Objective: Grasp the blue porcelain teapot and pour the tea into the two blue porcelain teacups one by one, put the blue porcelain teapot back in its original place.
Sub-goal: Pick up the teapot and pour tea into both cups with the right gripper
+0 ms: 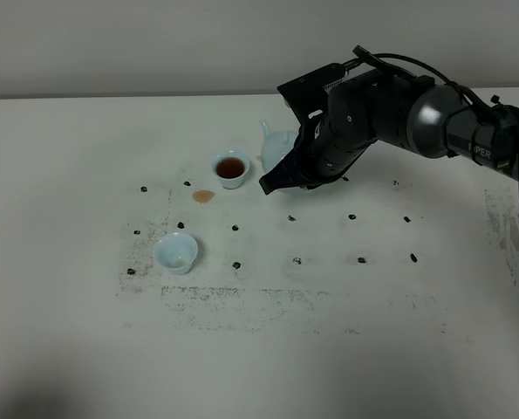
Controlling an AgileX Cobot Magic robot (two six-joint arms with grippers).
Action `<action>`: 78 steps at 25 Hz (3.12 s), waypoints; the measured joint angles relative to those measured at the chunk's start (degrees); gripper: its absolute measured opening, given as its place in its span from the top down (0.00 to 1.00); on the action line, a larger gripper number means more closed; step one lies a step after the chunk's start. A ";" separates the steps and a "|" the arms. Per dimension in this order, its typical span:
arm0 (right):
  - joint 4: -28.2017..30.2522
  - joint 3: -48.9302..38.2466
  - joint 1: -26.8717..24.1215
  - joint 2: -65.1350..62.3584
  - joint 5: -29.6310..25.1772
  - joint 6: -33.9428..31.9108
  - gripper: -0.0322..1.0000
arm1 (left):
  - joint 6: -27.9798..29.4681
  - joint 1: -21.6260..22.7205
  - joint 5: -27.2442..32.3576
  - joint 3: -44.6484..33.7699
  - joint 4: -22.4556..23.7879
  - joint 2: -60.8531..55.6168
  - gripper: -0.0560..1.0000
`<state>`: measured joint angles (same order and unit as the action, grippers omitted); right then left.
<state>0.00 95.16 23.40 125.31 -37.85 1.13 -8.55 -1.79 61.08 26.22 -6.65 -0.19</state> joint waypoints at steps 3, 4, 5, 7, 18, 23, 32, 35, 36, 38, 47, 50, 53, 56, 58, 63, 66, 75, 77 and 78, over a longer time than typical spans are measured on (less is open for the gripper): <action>0.00 0.00 0.00 0.00 0.77 0.00 0.90 | 0.00 0.00 0.00 0.00 0.00 0.00 0.41; 0.00 0.00 0.00 0.00 0.96 0.00 0.90 | 0.00 0.00 0.00 0.00 0.00 0.00 0.41; 0.00 0.00 0.00 0.00 0.96 0.00 0.90 | 0.00 0.00 0.00 0.00 0.00 0.00 0.41; 0.00 0.00 0.00 0.00 0.96 0.00 0.90 | 0.00 0.00 0.00 0.00 0.00 0.00 0.41; 1.13 0.00 0.00 -3.69 -4.51 0.00 0.90 | 0.00 0.00 0.00 0.00 0.00 0.00 0.41; 1.54 -4.21 0.00 -12.24 -6.94 0.51 0.90 | 0.00 0.00 0.00 0.00 0.00 0.00 0.41; 2.08 -23.10 1.82 -25.97 2.01 10.93 0.90 | 0.00 0.00 0.00 0.00 0.00 0.00 0.41; 2.30 -26.57 3.49 -25.97 5.32 15.74 0.90 | 0.00 0.00 0.00 0.00 0.00 0.00 0.41; 2.43 -27.31 4.11 -25.97 6.37 17.18 0.90 | 0.00 0.00 0.00 0.00 0.00 0.00 0.41; 2.91 -28.12 5.82 -25.97 8.53 19.99 0.90 | 0.00 0.00 0.00 0.00 0.00 0.00 0.41; 8.36 -28.12 11.13 -20.80 13.03 31.32 0.90 | 0.00 0.00 0.00 0.00 0.00 0.00 0.41; 12.74 -28.12 11.42 -19.10 13.09 31.44 0.90 | 0.00 0.00 0.00 0.00 0.00 0.00 0.41; 16.25 -28.12 11.94 -18.42 13.44 31.44 0.90 | 0.00 0.00 0.00 0.00 0.00 0.00 0.41; 19.70 -28.12 12.44 -17.67 13.94 31.50 0.90 | 0.00 0.00 0.00 0.00 0.00 0.00 0.41; 21.54 -28.12 12.74 -17.30 14.25 31.50 0.90 | 0.00 0.00 0.00 0.00 0.00 0.00 0.41; 25.53 -27.31 13.50 -16.77 14.31 31.33 0.90 | 0.00 0.00 0.00 0.00 0.00 0.00 0.41; 28.60 -25.87 13.81 -16.18 14.29 30.41 0.90 | 0.00 0.00 0.00 0.00 0.00 0.00 0.41; 34.44 -25.29 15.38 -16.11 14.91 29.60 0.90 | 0.00 0.00 0.00 0.00 0.00 0.00 0.41; 35.60 -25.29 15.72 -16.11 15.35 29.55 0.90 | 0.00 0.00 0.00 0.00 0.00 0.00 0.41; 36.30 -25.29 15.78 -16.11 15.77 29.55 0.90 | 0.00 0.00 0.00 0.00 0.00 0.00 0.41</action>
<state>36.30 69.87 39.18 109.19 -22.07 30.68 -8.55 -1.79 61.08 26.22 -6.65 -0.19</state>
